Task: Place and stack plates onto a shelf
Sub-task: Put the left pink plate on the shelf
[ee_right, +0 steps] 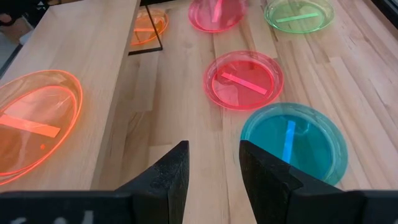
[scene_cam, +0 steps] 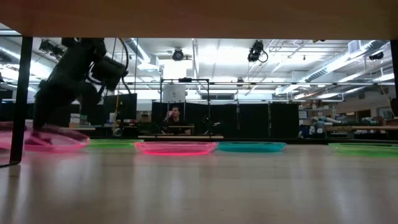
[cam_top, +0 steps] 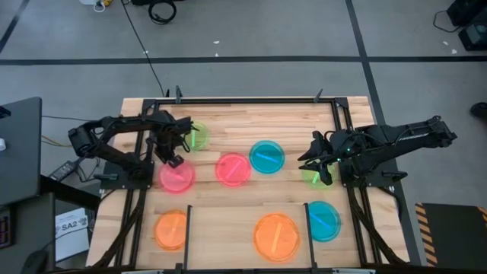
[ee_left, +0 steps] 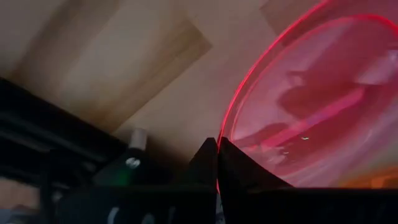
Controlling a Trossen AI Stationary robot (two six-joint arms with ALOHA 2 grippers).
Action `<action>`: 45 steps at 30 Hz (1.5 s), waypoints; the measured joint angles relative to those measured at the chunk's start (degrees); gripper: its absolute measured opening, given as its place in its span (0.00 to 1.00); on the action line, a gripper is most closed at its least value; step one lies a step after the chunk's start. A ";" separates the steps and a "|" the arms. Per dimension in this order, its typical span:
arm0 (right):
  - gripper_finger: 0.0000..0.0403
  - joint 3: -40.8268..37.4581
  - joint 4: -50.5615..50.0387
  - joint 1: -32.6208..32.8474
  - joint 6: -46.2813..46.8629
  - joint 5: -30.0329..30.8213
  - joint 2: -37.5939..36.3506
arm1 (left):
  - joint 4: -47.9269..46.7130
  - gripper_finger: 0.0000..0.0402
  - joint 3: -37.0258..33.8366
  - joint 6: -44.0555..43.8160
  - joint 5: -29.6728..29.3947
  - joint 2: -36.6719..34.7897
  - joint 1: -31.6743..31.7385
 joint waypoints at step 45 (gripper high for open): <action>0.37 0.00 0.00 -0.02 -0.23 0.02 0.00 | -14.70 0.01 44.43 -15.23 9.81 -0.02 -16.86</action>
